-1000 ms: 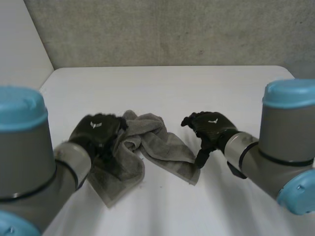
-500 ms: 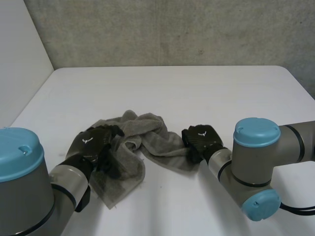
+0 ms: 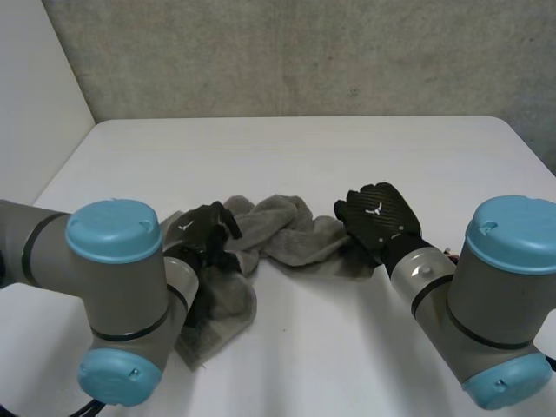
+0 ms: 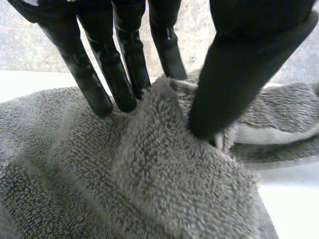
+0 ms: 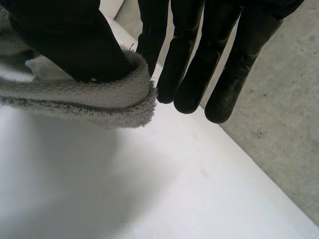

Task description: Fold the towel.

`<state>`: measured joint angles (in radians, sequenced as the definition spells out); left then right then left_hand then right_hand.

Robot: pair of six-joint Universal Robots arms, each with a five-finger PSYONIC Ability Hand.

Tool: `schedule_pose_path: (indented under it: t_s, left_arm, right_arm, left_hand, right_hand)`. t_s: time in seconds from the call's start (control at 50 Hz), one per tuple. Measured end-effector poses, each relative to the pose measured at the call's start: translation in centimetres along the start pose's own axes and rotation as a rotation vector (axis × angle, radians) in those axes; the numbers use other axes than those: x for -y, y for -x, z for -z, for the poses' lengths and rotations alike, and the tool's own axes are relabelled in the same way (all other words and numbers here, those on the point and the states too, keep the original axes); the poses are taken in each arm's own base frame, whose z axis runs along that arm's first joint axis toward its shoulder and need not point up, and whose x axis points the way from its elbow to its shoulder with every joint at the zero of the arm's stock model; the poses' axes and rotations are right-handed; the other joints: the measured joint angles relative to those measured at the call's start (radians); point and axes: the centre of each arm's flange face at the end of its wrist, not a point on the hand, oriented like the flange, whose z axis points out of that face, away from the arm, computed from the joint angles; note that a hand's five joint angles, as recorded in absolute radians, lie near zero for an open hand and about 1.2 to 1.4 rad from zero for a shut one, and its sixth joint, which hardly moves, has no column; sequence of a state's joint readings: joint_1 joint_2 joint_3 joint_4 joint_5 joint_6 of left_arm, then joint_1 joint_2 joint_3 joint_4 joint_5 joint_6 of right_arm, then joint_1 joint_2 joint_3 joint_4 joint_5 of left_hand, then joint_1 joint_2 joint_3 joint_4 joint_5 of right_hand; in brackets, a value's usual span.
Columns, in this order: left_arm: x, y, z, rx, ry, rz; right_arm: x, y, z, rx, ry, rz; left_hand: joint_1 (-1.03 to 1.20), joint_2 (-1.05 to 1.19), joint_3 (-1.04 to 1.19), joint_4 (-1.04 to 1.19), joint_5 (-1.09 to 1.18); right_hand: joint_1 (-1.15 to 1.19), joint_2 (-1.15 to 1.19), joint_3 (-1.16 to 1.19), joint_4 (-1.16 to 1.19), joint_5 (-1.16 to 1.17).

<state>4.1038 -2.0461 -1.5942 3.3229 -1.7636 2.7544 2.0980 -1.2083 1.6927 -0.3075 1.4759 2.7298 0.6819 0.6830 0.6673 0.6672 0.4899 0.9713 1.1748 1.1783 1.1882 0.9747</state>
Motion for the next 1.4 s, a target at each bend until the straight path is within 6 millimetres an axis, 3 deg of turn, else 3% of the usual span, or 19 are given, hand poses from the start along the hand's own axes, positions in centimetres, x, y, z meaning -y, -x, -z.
schedule_pose_path:
  t_s: [0.02, 0.12, 0.32, 0.44, 0.56, 0.62, 0.66, 0.7, 0.72, 0.74, 0.78, 0.82, 0.88, 0.9, 0.98, 1.04, 1.1, 1.32, 1.4]
  left_arm:
    - [-0.2, 0.0, -0.4, 0.006, 0.001, -0.007]
    - [0.0, 0.2, -0.3, 0.021, -0.002, -0.034]
    - [1.3, 0.3, 2.0, 0.010, -0.003, -0.204]
    - [1.2, 0.6, 2.4, -0.019, 0.028, -0.393]
    - [1.4, 1.6, 1.0, -0.017, 0.052, -0.596]
    - [2.2, 2.1, -0.5, -0.002, 0.033, -0.699]
    - [3.9, 2.1, -2.0, 0.014, -0.031, -0.784]
    - [3.9, 2.1, -2.0, 0.014, -0.031, -0.784]
    - [5.0, 2.0, -2.7, 0.021, -0.071, -0.813]
    - [9.8, 0.7, -4.5, 0.041, -0.266, -0.884]
    - [12.3, -0.1, -4.9, 0.046, -0.372, -0.895]
    - [16.5, -1.7, -4.8, 0.051, -0.552, -0.896]
    - [19.8, -2.9, -4.1, 0.054, -0.698, -0.886]
    - [22.0, -3.8, -3.3, 0.057, -0.799, -0.874]
    - [24.1, -4.5, -2.2, 0.057, -0.898, -0.851]
    - [23.5, -4.3, -2.1, 0.045, -0.888, -0.833]
    - [21.2, -3.5, -2.5, 0.026, -0.808, -0.818]
    - [5.9, 1.2, -2.7, -0.056, -0.318, -0.817]
    - [2.5, 1.8, -2.0, -0.080, -0.216, -0.826]
  right_arm:
    - [-0.3, 0.0, 0.3, 0.002, 0.014, 0.051]
    - [-0.9, -1.4, 0.3, -0.028, 0.056, 0.144]
    - [-1.3, -5.6, 0.5, -0.091, 0.165, 0.289]
    - [-1.3, -5.7, 0.9, -0.032, 0.253, 0.297]
    - [-1.4, -5.6, 0.2, 0.037, 0.330, 0.300]
    - [-0.5, -6.3, -1.1, 0.029, 0.313, 0.316]
    - [1.5, -7.7, -2.9, -0.036, 0.225, 0.337]
    - [1.5, -7.7, -2.9, -0.036, 0.225, 0.337]
    - [2.5, -8.4, -3.6, -0.073, 0.178, 0.344]
    - [7.2, -11.4, -5.6, -0.245, -0.044, 0.363]
    - [9.8, -12.9, -6.1, -0.337, -0.168, 0.366]
    - [13.7, -15.0, -6.1, -0.472, -0.361, 0.364]
    - [16.5, -16.4, -5.6, -0.565, -0.509, 0.361]
    - [18.1, -17.1, -5.0, -0.617, -0.598, 0.358]
    - [19.0, -17.4, -4.5, -0.645, -0.659, 0.350]
    - [18.0, -16.9, -4.6, -0.620, -0.630, 0.340]
    - [15.7, -15.9, -4.9, -0.554, -0.541, 0.329]
    - [4.9, -10.1, -4.5, -0.238, -0.122, 0.262]
    - [1.9, -8.6, -3.6, -0.156, 0.008, 0.230]
  left_hand:
    - [0.233, 0.239, 0.254, 0.255, 0.241]
    - [0.423, 0.451, 0.463, 0.466, 0.458]
    - [0.479, 0.525, 0.536, 0.542, 0.527]
    - [0.480, 0.528, 0.542, 0.547, 0.531]
    - [0.480, 0.529, 0.542, 0.549, 0.531]
    - [0.484, 0.529, 0.543, 0.550, 0.531]
    - [0.484, 0.529, 0.544, 0.550, 0.531]
    - [0.484, 0.529, 0.544, 0.550, 0.531]
    - [0.484, 0.529, 0.544, 0.550, 0.531]
    - [0.484, 0.529, 0.544, 0.550, 0.531]
    - [0.484, 0.529, 0.544, 0.550, 0.531]
    - [0.484, 0.529, 0.544, 0.550, 0.531]
    - [0.484, 0.529, 0.544, 0.550, 0.531]
    - [0.484, 0.529, 0.544, 0.550, 0.531]
    - [0.483, 0.531, 0.546, 0.550, 0.532]
    - [0.483, 0.527, 0.543, 0.543, 0.533]
    - [0.483, 0.518, 0.534, 0.533, 0.533]
    - [0.456, 0.441, 0.457, 0.457, 0.466]
    - [0.432, 0.427, 0.442, 0.443, 0.450]
  right_hand:
    - [0.000, 0.000, 0.000, 0.000, 0.000]
    - [0.000, 0.000, 0.005, 0.001, 0.000]
    - [0.000, 0.000, 0.006, 0.005, 0.000]
    - [0.000, 0.000, 0.006, 0.005, 0.002]
    - [0.000, 0.000, 0.006, 0.005, 0.004]
    - [0.000, 0.000, 0.006, 0.005, 0.005]
    - [0.000, 0.005, 0.006, 0.005, 0.005]
    - [0.000, 0.005, 0.006, 0.005, 0.005]
    - [0.000, 0.005, 0.006, 0.005, 0.005]
    - [0.000, 0.005, 0.006, 0.005, 0.005]
    - [0.000, 0.005, 0.005, 0.005, 0.005]
    - [0.000, 0.005, 0.006, 0.005, 0.005]
    - [0.000, 0.005, 0.005, 0.005, 0.005]
    - [0.000, 0.005, 0.006, 0.005, 0.005]
    - [0.000, 0.005, 0.006, 0.005, 0.008]
    - [0.000, 0.005, 0.006, 0.005, 0.008]
    - [0.000, 0.005, 0.006, 0.005, 0.009]
    - [0.000, 0.005, 0.006, 0.005, 0.009]
    - [0.000, 0.005, 0.006, 0.005, 0.009]
